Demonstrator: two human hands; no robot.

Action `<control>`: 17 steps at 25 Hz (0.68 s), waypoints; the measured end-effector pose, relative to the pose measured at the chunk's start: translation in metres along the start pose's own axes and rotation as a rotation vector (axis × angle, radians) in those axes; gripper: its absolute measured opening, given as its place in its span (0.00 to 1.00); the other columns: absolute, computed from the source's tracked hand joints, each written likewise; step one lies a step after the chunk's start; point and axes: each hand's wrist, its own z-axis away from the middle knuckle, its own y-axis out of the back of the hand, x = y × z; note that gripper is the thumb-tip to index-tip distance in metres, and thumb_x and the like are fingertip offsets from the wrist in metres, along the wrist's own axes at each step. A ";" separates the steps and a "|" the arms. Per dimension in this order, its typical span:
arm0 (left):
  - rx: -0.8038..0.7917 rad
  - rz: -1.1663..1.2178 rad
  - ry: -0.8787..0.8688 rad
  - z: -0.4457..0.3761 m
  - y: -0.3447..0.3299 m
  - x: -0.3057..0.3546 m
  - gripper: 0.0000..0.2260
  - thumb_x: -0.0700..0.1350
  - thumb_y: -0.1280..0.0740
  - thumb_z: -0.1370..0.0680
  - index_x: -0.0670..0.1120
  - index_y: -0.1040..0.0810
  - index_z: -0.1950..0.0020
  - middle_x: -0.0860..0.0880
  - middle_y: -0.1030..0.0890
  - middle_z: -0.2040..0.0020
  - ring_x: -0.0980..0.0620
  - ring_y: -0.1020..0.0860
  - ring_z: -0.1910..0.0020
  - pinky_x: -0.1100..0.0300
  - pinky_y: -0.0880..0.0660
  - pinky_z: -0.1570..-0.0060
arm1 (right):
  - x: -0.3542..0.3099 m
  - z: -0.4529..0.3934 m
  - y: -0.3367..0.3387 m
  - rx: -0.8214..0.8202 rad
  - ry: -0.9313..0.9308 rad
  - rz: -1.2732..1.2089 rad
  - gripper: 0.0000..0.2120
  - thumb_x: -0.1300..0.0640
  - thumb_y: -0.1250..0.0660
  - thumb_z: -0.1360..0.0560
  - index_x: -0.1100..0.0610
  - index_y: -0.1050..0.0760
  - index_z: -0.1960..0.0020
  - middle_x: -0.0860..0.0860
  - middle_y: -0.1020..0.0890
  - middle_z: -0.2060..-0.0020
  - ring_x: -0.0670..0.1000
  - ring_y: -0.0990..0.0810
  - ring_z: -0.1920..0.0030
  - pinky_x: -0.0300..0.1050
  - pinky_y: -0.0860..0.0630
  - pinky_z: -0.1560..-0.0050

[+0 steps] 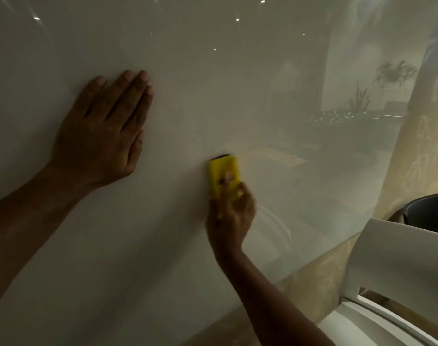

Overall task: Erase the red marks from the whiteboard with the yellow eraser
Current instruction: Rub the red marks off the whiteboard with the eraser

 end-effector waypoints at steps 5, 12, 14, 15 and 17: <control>-0.007 -0.023 -0.033 -0.004 0.002 -0.001 0.29 0.47 0.48 0.13 0.38 0.47 0.13 0.39 0.45 0.13 0.37 0.43 0.14 0.39 0.46 0.17 | 0.001 -0.064 0.008 -0.069 0.413 0.037 0.27 0.58 0.25 0.27 0.49 0.22 0.28 0.63 0.19 0.36 0.64 0.20 0.49 0.55 0.24 0.52; -0.036 0.005 -0.028 -0.009 0.014 -0.005 0.28 0.47 0.48 0.12 0.39 0.44 0.13 0.40 0.43 0.13 0.39 0.41 0.15 0.42 0.44 0.17 | -0.051 -0.150 -0.012 0.111 0.048 -0.045 0.24 0.56 0.27 0.24 0.49 0.22 0.28 0.60 0.21 0.33 0.62 0.24 0.45 0.55 0.28 0.48; -0.063 0.031 -0.037 -0.009 0.016 -0.008 0.28 0.47 0.48 0.13 0.40 0.44 0.13 0.41 0.43 0.13 0.40 0.41 0.14 0.44 0.45 0.17 | -0.031 -0.122 -0.005 0.022 0.443 0.010 0.22 0.59 0.23 0.26 0.49 0.18 0.33 0.61 0.19 0.34 0.63 0.21 0.46 0.54 0.27 0.49; -0.076 0.040 -0.037 -0.009 0.016 -0.010 0.28 0.46 0.47 0.13 0.40 0.44 0.13 0.41 0.43 0.13 0.41 0.41 0.14 0.45 0.46 0.16 | -0.015 -0.123 0.000 0.000 0.471 0.024 0.22 0.61 0.22 0.26 0.50 0.17 0.34 0.62 0.19 0.35 0.65 0.19 0.46 0.55 0.25 0.48; -0.099 0.043 -0.013 -0.008 0.019 -0.009 0.29 0.46 0.47 0.14 0.41 0.44 0.13 0.41 0.43 0.13 0.42 0.42 0.14 0.46 0.47 0.16 | 0.001 -0.123 0.002 0.061 0.074 0.006 0.22 0.60 0.25 0.24 0.53 0.19 0.30 0.64 0.20 0.35 0.67 0.20 0.45 0.60 0.23 0.45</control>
